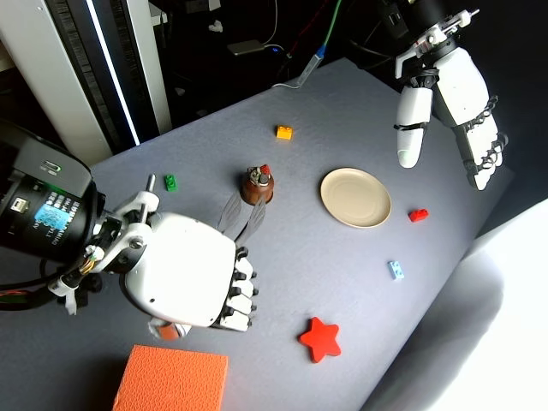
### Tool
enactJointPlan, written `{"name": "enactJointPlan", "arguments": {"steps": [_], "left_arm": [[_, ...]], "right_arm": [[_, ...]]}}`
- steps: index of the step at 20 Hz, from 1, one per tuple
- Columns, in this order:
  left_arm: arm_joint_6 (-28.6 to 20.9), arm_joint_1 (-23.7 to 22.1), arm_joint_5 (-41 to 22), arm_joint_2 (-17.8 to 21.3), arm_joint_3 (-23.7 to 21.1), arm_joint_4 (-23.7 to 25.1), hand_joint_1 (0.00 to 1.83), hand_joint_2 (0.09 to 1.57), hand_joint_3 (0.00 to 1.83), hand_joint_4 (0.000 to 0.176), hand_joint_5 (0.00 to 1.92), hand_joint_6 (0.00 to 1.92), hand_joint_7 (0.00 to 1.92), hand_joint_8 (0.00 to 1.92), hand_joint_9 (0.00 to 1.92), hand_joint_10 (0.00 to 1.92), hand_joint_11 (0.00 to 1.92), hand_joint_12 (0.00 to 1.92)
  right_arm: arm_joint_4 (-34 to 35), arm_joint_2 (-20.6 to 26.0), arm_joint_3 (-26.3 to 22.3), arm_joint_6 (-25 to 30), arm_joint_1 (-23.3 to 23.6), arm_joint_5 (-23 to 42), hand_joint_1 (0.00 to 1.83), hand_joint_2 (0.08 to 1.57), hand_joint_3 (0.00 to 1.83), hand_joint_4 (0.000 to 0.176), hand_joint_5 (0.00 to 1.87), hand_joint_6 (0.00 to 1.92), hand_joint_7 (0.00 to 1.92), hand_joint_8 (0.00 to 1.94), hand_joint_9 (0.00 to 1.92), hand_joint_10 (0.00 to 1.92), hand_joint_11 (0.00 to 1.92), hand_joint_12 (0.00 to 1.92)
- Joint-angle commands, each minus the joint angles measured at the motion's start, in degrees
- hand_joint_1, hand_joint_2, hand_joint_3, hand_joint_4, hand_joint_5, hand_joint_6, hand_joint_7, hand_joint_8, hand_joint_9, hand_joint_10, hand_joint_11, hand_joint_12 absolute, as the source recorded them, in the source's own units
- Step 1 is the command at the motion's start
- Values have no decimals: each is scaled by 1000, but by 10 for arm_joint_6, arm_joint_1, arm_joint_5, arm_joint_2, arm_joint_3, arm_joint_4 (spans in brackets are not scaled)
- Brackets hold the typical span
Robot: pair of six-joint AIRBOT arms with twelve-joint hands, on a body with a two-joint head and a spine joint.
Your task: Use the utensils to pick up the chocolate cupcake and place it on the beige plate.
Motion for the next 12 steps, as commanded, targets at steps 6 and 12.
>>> {"name": "enactJointPlan", "arguments": {"steps": [6,12], "left_arm": [[0,-5,-11,2,1,33,109,1146,2,0,92,9,119,7,83,7,20,20],[0,-5,-11,1,4,33,129,1137,0,0,79,2,109,3,72,2,0,9]], "right_arm": [[19,17,-26,-1,27,32,956,1367,9,0,530,1639,302,1284,235,1596,230,1913],[29,19,-49,0,29,22,1030,1216,0,0,427,865,379,1164,296,1425,294,1767]]}}
